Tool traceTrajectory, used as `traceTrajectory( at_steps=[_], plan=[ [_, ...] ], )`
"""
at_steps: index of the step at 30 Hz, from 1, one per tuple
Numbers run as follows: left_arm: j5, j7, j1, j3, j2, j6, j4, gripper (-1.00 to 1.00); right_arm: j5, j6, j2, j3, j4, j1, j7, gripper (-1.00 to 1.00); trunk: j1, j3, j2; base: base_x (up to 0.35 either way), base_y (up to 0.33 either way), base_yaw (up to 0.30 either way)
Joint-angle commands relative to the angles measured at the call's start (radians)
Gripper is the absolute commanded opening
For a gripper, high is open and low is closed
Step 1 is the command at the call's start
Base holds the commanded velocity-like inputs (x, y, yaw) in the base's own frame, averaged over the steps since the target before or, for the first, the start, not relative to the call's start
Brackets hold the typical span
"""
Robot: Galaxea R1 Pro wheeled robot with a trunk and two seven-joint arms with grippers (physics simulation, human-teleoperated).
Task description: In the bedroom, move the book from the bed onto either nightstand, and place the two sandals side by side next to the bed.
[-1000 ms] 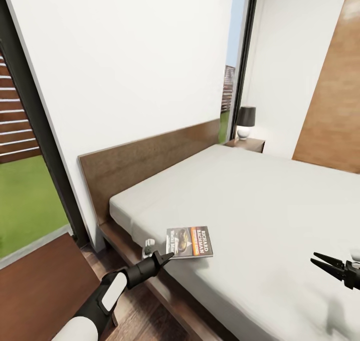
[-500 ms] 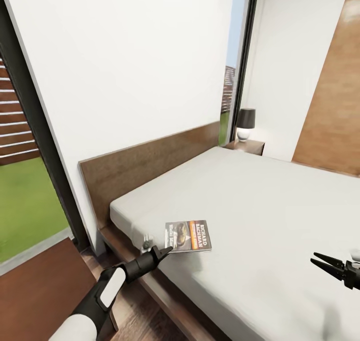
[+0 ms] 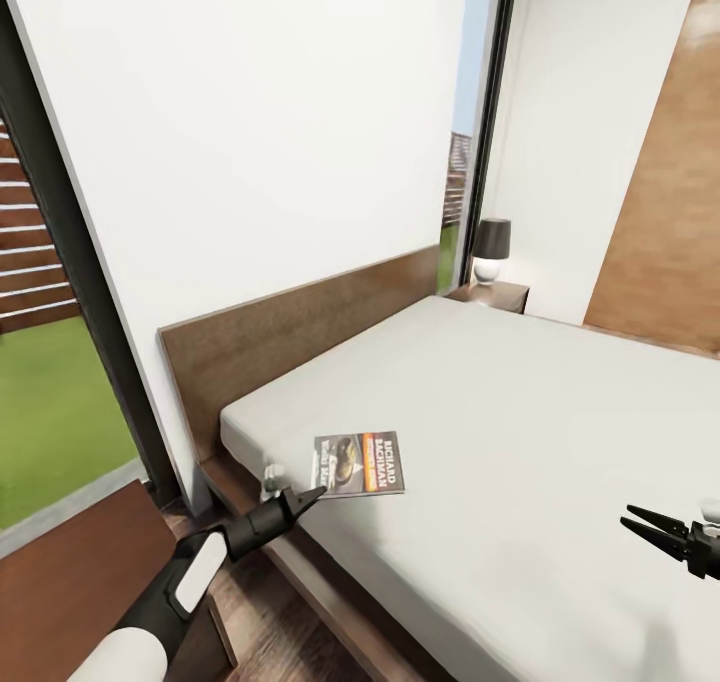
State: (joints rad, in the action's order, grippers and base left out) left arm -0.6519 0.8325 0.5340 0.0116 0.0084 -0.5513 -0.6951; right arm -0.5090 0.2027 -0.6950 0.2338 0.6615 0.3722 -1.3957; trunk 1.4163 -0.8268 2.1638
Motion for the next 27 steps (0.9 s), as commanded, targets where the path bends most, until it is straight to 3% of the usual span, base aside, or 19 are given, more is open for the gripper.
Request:
traceTrajectory(
  at_steps=[1,4,11,18,27],
  plan=[
    [-0.003,0.005,0.000,0.001,0.003,-0.007,0.000,-1.00,-0.003,0.011,0.000,0.000,0.000,0.001,-0.003,1.00,-0.004,0.002,-0.007,0.000,0.000,0.000],
    [-0.003,0.011,-0.001,0.001,0.012,-0.007,0.000,-1.00,-0.003,0.010,0.000,0.000,0.000,0.001,-0.003,1.00,-0.016,0.012,-0.028,0.000,0.000,0.000],
    [-0.005,0.026,-0.007,0.001,0.077,-0.007,0.000,-1.00,-0.001,0.009,0.000,-0.001,-0.003,0.001,-0.001,1.00,-0.042,0.034,-0.077,0.000,0.000,0.000],
    [-0.003,0.105,-0.012,-0.001,0.117,-0.007,0.004,-1.00,0.000,0.007,0.000,-0.001,-0.006,0.001,0.028,1.00,-0.042,0.034,-0.077,0.000,0.000,0.000],
    [-0.002,0.112,-0.015,-0.002,0.126,-0.007,0.007,-1.00,-0.001,0.004,0.000,-0.001,-0.003,0.001,0.032,1.00,-0.042,0.034,-0.077,0.000,0.000,0.000]
  ],
)
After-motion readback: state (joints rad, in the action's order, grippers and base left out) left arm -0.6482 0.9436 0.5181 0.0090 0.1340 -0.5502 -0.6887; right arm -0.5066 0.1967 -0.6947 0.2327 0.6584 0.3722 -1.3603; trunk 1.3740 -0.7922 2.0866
